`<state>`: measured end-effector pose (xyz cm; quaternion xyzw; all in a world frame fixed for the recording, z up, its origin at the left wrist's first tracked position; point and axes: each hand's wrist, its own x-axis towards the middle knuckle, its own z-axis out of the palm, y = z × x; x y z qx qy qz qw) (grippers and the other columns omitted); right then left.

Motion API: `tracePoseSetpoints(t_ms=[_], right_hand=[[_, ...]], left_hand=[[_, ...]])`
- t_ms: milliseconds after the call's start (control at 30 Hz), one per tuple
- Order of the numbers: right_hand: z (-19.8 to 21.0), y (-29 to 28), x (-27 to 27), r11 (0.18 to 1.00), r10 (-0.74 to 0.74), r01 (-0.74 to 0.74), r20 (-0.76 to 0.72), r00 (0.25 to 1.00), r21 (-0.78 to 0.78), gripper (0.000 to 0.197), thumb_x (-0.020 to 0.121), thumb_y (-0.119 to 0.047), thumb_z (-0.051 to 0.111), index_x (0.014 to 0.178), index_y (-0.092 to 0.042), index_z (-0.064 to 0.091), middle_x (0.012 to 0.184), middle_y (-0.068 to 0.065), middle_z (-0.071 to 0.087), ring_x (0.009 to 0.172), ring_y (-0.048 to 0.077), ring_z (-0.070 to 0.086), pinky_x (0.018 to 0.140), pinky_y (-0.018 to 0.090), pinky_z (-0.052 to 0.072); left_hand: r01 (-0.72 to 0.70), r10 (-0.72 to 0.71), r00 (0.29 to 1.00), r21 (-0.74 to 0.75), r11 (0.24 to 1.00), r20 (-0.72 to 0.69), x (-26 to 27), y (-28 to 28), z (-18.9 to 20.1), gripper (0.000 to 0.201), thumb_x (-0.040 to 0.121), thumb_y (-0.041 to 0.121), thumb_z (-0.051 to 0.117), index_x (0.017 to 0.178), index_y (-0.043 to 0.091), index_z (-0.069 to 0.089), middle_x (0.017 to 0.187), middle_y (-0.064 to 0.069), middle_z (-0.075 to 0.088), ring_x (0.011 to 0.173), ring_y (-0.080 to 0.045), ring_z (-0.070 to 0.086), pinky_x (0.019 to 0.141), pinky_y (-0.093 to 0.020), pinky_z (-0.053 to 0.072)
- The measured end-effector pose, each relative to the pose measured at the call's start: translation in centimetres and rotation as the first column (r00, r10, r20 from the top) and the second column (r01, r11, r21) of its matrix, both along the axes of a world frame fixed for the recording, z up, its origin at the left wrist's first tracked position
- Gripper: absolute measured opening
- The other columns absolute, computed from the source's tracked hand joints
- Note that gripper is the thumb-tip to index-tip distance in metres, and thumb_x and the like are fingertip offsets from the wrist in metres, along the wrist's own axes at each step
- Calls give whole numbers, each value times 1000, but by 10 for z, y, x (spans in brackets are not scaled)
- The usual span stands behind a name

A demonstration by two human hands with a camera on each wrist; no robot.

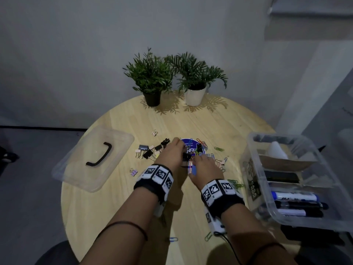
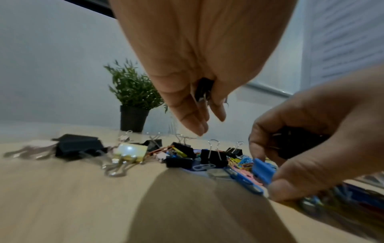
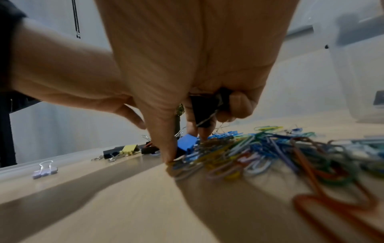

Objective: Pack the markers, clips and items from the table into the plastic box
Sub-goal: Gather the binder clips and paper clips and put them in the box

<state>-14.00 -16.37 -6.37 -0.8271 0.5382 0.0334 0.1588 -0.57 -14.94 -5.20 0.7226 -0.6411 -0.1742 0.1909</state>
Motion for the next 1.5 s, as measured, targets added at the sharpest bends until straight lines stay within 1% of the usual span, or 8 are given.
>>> tracePoseSetpoints(t_ms=[233, 367, 600, 733, 833, 1000, 1333, 1500], right_hand=[[18, 12, -15, 982, -186, 176, 191, 964, 71, 48, 86, -42, 57, 120, -10, 43, 122, 12, 53, 111, 32, 54, 88, 41, 48], [79, 9, -33, 939, -338, 314, 533, 775, 139, 36, 87, -44, 58, 104, -16, 43, 105, 6, 57, 90, 25, 59, 71, 36, 47], [128, -61, -99, 718, -645, 695, 408, 647, 34, 53, 84, -26, 62, 124, 5, 47, 132, 23, 50, 117, 38, 53, 90, 39, 45], [120, -66, -115, 801, -598, 572, 251, 761, 177, 42, 89, -18, 57, 127, 0, 54, 130, 21, 54, 119, 35, 54, 74, 25, 44], [123, -60, -116, 841, -539, 527, 104, 836, 124, 37, 87, -27, 55, 116, -6, 64, 115, 18, 62, 104, 34, 62, 82, 33, 53], [136, -59, -112, 815, -579, 542, 246, 777, 204, 40, 89, -18, 59, 124, 0, 57, 131, 18, 55, 120, 33, 54, 80, 32, 41], [113, 37, -173, 870, -367, 459, 388, 846, -179, 29, 93, -24, 48, 117, -12, 58, 123, 12, 57, 112, 30, 52, 94, 40, 45], [72, 56, -175, 870, -372, 436, 273, 887, -231, 43, 94, -31, 44, 134, -16, 43, 148, 4, 37, 137, 27, 31, 111, 43, 33]], left_hand=[[81, -148, 972, 332, 940, 182, -6, -31, -23, 38, 90, 7, 52, 128, 3, 49, 140, -14, 37, 123, -32, 49, 101, -46, 44], [93, -145, 978, 307, 947, 151, -3, -23, -23, 28, 91, 7, 51, 118, 4, 56, 132, -12, 42, 112, -30, 53, 97, -44, 46], [-4, 62, 923, 152, 988, -379, 3, 37, 5, 21, 102, 14, 36, 92, 13, 54, 110, -7, 56, 87, -19, 57, 81, -31, 48], [-81, 172, 850, 200, 977, -498, 5, 65, 17, 23, 103, 16, 34, 95, 19, 56, 99, 1, 61, 74, -11, 52, 63, -24, 42], [-106, 215, 840, 237, 966, -499, 10, 74, 22, 25, 102, 16, 35, 95, 17, 59, 103, -2, 58, 83, -13, 51, 77, -32, 43], [-124, 241, 886, 297, 947, -397, 18, 80, 29, 30, 102, 13, 35, 81, 20, 56, 112, -10, 61, 99, -22, 54, 94, -39, 45], [106, -118, 971, -65, 992, -210, -81, 33, 113, 20, 101, 12, 34, 93, 14, 52, 112, -11, 49, 97, -27, 56, 90, -39, 46], [316, -320, 941, 59, 947, 108, -172, -29, 121, 20, 96, 7, 42, 110, 3, 56, 117, -16, 45, 91, -39, 58, 81, -44, 45]])
